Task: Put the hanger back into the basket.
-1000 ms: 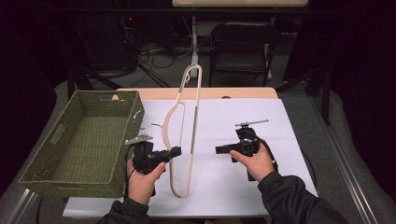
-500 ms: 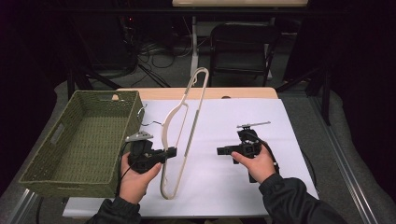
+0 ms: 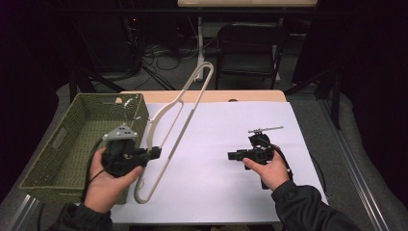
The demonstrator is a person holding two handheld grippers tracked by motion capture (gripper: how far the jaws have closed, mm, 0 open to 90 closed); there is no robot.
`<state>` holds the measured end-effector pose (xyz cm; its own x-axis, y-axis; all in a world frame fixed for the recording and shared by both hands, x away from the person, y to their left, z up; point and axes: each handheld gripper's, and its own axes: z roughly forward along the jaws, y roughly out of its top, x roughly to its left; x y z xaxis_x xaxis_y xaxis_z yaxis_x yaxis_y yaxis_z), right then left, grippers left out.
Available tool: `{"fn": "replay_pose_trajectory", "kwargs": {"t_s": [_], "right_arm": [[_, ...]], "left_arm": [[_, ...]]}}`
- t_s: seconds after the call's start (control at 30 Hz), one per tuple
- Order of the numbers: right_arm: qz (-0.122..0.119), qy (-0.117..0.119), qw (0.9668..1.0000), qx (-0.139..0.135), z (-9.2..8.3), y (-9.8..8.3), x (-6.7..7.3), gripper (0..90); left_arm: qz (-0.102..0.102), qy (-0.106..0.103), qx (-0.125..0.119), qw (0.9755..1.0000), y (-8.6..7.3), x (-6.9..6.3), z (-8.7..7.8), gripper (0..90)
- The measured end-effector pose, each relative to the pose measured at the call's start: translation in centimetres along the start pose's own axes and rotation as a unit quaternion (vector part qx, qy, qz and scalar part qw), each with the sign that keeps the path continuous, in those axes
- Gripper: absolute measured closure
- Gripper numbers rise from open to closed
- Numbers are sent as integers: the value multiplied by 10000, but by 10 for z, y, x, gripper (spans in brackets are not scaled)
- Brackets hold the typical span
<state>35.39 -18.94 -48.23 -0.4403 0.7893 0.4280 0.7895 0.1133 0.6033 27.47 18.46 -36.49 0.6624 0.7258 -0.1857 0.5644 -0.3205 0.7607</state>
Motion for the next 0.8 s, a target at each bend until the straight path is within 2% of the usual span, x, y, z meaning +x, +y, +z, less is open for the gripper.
{"fn": "replay_pose_trajectory", "kwargs": {"t_s": [0.1,0.17,0.3,0.37,0.43,0.47,0.63,0.8], "right_arm": [[-80,-52,9999,56,-1,0,0,494],[-255,-169,9995,-40,0,0,-1,473],[-293,-203,9994,-31,-2,0,-2,467],[-291,-212,9993,31,-2,-1,-3,464],[-369,-258,9990,-31,-2,-1,-4,449],[-388,-280,9989,-32,-2,-1,-5,449],[-389,-323,9987,0,-1,-1,-6,445],[-337,-334,9988,80,-1,-1,-6,442]], "left_arm": [[-37,105,47,9999,6,11,-16,872],[-60,195,88,9998,9,19,-24,871],[-226,287,240,9990,12,40,-34,871],[-297,335,334,9984,12,50,-37,871],[-364,331,435,9978,12,58,-38,872],[-485,301,519,9970,12,65,-39,872],[-664,224,685,9952,11,77,-36,872],[-739,222,876,9932,15,94,-39,872]]}}
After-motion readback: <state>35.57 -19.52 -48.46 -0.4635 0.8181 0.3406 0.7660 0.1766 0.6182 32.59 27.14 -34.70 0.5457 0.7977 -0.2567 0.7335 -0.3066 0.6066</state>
